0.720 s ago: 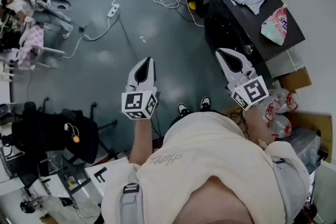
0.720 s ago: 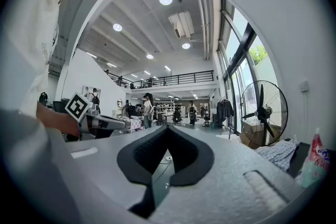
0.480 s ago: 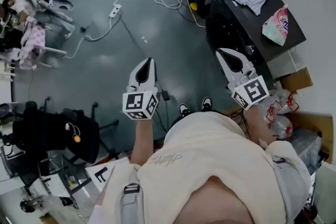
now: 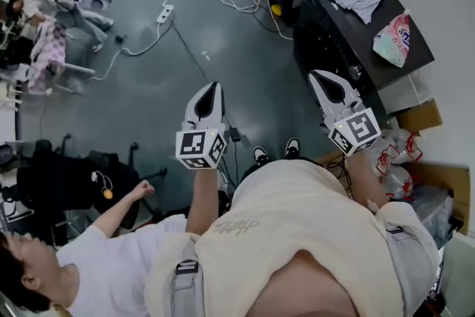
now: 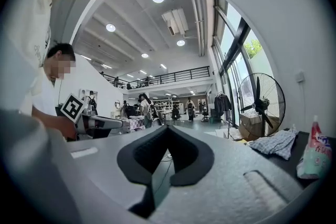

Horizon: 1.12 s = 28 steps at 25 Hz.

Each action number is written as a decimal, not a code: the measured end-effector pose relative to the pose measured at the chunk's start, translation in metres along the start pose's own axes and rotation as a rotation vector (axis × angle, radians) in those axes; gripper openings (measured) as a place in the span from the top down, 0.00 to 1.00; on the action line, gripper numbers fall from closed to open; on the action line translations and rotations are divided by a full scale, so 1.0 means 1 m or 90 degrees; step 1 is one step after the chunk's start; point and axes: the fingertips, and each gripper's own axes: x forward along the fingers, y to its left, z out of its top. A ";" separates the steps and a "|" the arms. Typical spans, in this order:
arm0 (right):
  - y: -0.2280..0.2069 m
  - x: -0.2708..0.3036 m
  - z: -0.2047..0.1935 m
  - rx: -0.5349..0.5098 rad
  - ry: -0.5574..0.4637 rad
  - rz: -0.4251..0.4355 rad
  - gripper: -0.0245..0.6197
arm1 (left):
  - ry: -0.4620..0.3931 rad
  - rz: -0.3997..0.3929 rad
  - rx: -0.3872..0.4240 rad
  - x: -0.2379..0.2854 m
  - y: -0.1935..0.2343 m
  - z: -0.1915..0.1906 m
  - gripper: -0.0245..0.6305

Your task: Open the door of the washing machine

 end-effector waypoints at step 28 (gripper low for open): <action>0.016 0.042 -0.028 -0.013 0.046 -0.039 0.96 | 0.031 -0.056 0.009 0.010 0.032 -0.013 0.71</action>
